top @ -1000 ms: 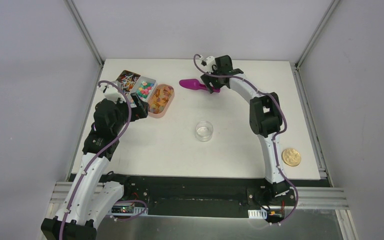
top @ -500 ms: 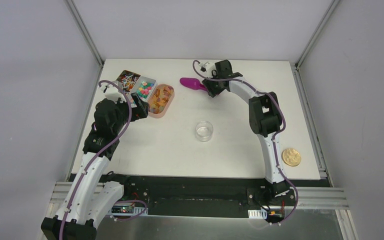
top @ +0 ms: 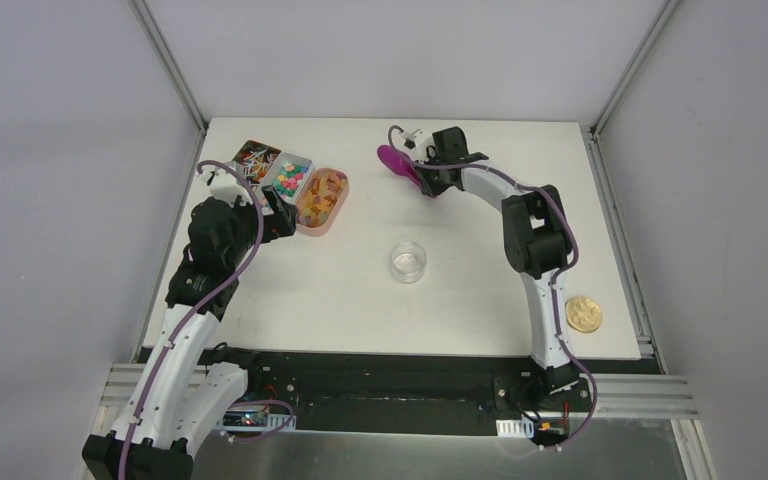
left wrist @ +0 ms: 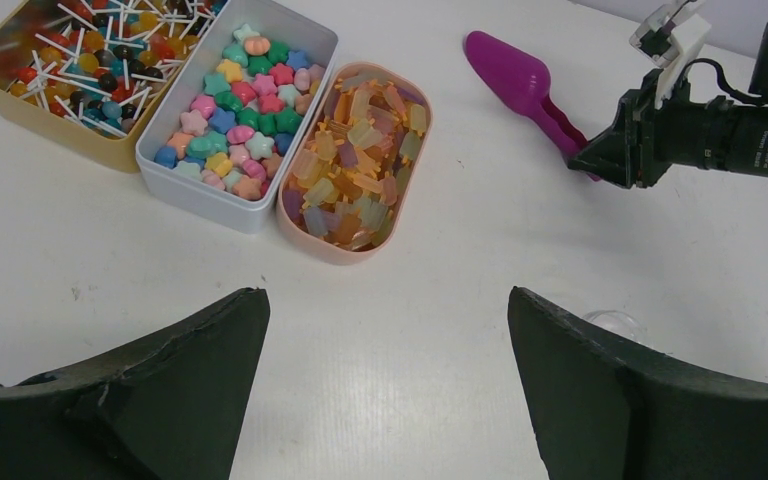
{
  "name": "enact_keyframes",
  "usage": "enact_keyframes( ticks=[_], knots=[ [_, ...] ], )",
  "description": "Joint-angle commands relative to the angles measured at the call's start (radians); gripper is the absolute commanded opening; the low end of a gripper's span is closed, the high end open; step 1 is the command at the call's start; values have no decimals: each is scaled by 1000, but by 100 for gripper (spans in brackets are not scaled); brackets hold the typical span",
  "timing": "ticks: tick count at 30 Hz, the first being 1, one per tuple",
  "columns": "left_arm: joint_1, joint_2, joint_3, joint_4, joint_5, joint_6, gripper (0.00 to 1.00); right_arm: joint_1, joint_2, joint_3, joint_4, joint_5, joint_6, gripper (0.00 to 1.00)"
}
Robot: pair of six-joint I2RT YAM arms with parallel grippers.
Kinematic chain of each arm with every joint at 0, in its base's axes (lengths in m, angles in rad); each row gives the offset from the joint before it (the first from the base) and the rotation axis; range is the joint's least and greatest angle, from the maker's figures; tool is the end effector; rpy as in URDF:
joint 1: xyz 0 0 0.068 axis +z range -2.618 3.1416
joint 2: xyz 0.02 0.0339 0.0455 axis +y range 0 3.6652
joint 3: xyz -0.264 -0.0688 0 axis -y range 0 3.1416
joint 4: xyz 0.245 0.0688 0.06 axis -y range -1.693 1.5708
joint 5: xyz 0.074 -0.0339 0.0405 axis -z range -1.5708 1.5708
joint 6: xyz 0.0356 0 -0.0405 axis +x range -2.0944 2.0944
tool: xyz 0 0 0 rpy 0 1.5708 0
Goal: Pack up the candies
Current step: Pick up the spatula from the center of the board.
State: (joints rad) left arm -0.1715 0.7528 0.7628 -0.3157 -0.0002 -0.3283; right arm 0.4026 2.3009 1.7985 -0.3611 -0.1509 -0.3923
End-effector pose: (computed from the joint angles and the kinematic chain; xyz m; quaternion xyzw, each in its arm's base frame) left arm 0.1737 -0.0301 0.3235 -0.0632 0.8040 -0.1461 0.5729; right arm 0.4677 0.2050 0.1618 -0.3862 0.8524 0.0725 0.3450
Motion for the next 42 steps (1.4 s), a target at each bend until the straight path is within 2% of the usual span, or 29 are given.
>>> enact_keyframes(
  ticks=[1,8,13,16,18,21,24,26,28,29,30,34,37,42],
  knots=[
    [-10,-2,37,21,-19,9,93,1,-121,-55,45,3,94,0],
    [-10,-6,-1,61,-3,-15,94,1,-284,-204,119,-55,321,0],
    [-10,-11,10,108,111,-46,99,1,-462,-355,234,-192,516,0],
    [-10,7,45,129,175,-99,99,6,-568,-490,416,-298,634,0],
    [-10,19,62,157,221,-132,99,20,-635,-593,581,-377,798,0],
    [-10,23,66,219,313,-149,95,68,-711,-713,786,-408,944,0],
    [-10,7,46,300,347,-185,95,114,-764,-802,968,-414,1073,0],
    [-10,-2,24,374,391,-213,96,139,-785,-863,1108,-422,1168,0],
    [-10,-6,-3,457,444,-255,96,161,-794,-915,1230,-413,1198,0],
    [-10,-4,-15,495,465,-283,95,173,-793,-936,1301,-410,1314,0],
    [-10,0,-27,532,482,-318,95,185,-788,-957,1372,-408,1356,0],
    [-10,43,-73,675,556,-408,89,226,-753,-1005,1579,-391,1475,0],
    [-10,82,-92,754,578,-460,85,252,-720,-1018,1697,-372,1532,0],
    [-9,128,-153,939,604,-580,79,305,-688,-1012,1754,-339,1518,0]
  ],
)
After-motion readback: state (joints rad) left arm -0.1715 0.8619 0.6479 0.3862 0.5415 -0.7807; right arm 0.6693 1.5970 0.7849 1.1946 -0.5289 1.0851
